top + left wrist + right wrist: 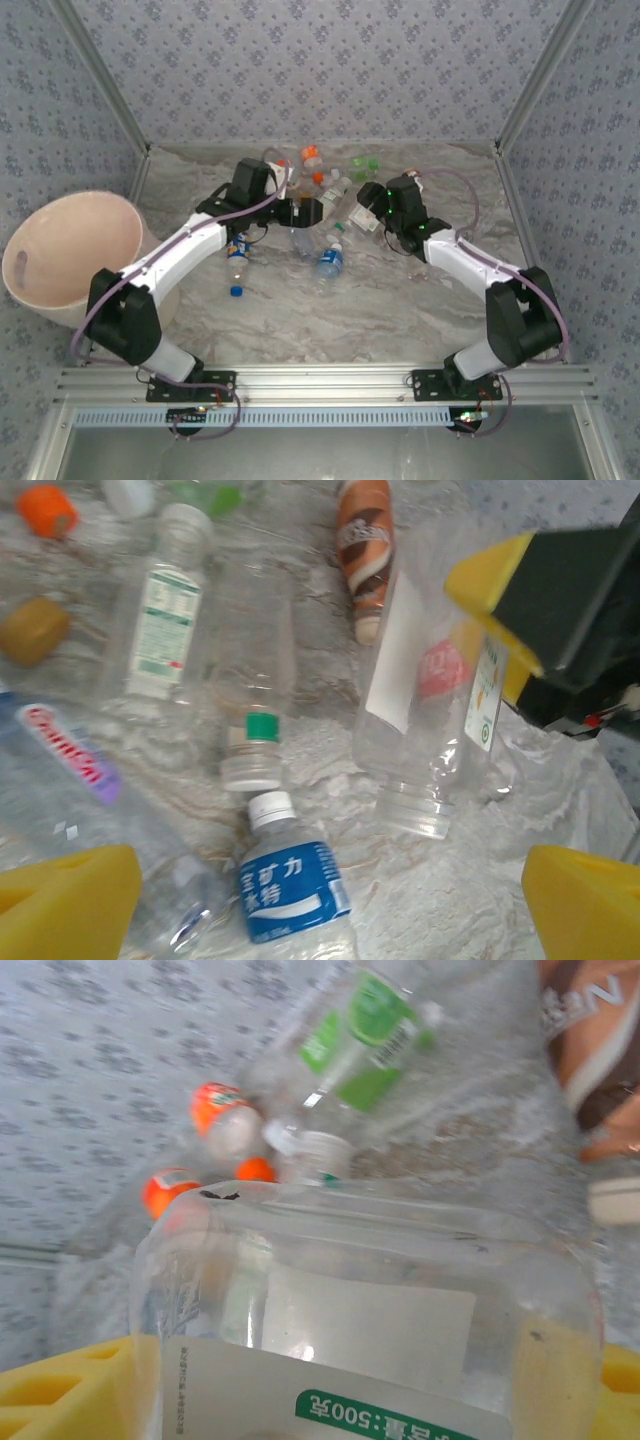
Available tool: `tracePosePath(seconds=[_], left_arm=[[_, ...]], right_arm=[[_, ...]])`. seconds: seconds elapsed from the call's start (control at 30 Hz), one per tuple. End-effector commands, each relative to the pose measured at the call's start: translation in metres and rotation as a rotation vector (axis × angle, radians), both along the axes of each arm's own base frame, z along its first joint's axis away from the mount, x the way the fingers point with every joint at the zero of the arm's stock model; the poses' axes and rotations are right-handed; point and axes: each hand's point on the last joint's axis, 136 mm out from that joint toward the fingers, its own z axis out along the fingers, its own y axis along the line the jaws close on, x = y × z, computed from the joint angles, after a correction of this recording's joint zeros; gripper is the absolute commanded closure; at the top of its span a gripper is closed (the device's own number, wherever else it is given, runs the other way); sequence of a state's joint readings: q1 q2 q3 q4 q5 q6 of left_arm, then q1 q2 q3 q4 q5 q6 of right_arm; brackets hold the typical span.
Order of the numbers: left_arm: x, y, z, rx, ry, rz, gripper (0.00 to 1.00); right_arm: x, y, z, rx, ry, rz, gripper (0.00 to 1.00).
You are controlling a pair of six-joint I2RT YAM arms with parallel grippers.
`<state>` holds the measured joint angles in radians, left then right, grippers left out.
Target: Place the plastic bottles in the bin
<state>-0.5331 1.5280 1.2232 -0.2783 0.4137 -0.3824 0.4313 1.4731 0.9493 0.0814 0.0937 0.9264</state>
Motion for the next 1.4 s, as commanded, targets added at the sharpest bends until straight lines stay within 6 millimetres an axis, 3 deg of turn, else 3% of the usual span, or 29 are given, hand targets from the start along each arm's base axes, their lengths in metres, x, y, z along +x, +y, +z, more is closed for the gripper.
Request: tracePosePath(seconds=[0.0,0.17,0.33,0.43,0.6,0.8,1.03,1.13,1.37], left_arm=[[-0.001,-0.031,0.018,-0.112,-0.070,-0.103,0.02],[-0.004,-0.056,0.019,-0.187,-0.074,-0.179,0.02],[0.003,-0.065,0.006,-0.149,-0.088,-0.162,0.03],[0.007,-0.071,0.000,-0.127,-0.098,-0.161,0.10],[0.009,-0.079,0.001,-0.156,-0.093,-0.164,0.33],[0.007,-0.078,0.004,-0.172,-0.095,-0.164,0.45],[0.011,-0.073,0.002,-0.142,-0.097,-0.130,0.49],[0.015,-0.069,-0.001,-0.123,-0.103,-0.098,0.50],[0.022,-0.056,-0.003,-0.061,-0.122,-0.029,0.52]], right_arm=[[-0.004,0.016,0.034,0.073,-0.105,0.068,0.25],[-0.012,0.028,0.054,0.123,-0.138,0.104,0.25],[-0.015,0.039,0.067,0.190,-0.153,0.137,0.25],[-0.016,0.046,0.072,0.246,-0.145,0.143,0.25],[-0.020,0.056,0.075,0.266,-0.143,0.167,0.25],[-0.026,0.062,0.074,0.265,-0.135,0.213,0.22],[-0.030,0.056,0.082,0.241,-0.162,0.243,0.15],[-0.033,0.048,0.089,0.223,-0.190,0.256,0.00],[-0.043,0.022,0.111,0.146,-0.293,0.310,0.00]])
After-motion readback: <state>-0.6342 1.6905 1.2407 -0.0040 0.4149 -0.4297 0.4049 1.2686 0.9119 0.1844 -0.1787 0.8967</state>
